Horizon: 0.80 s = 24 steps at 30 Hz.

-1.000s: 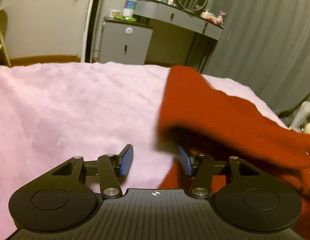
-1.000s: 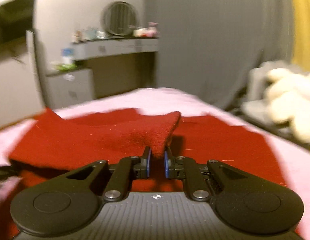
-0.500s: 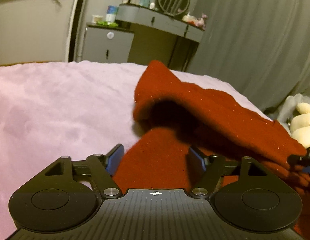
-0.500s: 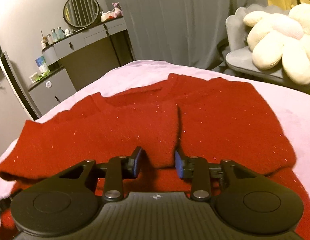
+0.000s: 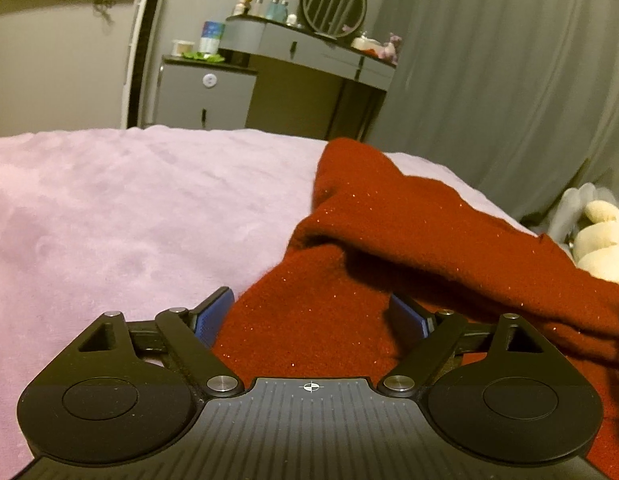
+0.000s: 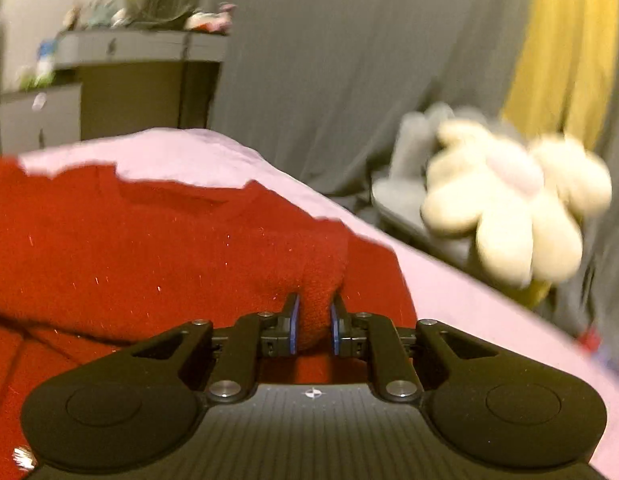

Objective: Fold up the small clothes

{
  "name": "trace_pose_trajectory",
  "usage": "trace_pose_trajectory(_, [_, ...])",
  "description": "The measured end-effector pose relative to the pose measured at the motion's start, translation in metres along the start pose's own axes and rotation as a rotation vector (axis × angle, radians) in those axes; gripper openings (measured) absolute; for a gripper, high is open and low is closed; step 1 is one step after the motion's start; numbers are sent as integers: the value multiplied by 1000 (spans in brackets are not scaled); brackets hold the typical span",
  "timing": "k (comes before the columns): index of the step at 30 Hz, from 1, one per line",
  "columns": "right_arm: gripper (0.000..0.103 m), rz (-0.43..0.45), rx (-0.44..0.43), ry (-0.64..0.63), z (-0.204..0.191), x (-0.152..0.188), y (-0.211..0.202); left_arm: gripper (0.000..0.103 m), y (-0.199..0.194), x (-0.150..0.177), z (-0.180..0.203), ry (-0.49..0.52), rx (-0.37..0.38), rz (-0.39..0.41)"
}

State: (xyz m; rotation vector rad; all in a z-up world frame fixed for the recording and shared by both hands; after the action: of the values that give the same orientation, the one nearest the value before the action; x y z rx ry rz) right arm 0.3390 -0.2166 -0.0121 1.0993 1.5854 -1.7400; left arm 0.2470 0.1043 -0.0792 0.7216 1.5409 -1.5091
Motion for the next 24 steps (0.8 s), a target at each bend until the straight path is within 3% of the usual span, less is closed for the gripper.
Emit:
trace_pose_trajectory(2, [14, 7, -2, 14, 4, 1, -4, 89, 0, 1, -1, -2, 1, 2])
trace_pose_trajectory(5, [14, 21, 30, -74, 0, 9, -2, 89, 0, 1, -2, 2, -1, 3])
trace_pose_trajectory(8, [14, -24, 58, -76, 5, 17, 7, 89, -1, 3, -4, -1, 3, 7])
trace_pose_trajectory(14, [15, -29, 66, -84, 11, 17, 12, 89, -1, 4, -6, -5, 8, 12])
trace_pose_trajectory(17, [20, -31, 21, 55, 23, 7, 0, 90, -1, 4, -7, -1, 8, 12])
trace_pose_trajectory(21, [37, -93, -121, 459, 62, 1, -10, 92, 1, 4, -4, 19, 4, 7])
trace_pose_trajectory(24, [45, -157, -176, 561, 70, 4, 2, 93, 1, 3, -2, 21, 2, 7])
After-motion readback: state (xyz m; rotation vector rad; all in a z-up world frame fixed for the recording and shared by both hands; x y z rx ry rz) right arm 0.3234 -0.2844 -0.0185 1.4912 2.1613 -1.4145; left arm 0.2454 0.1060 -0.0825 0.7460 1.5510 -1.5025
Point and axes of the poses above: each gripper's, at about its wrist camera, not at the fingertips, and y roughly the way its jaws point, z to its right, x to its underside, the point moved 3 cm from there along y, roughly the way its jaws point, and after that the axes turned 13 degrees about y, right-handed, at the moved point
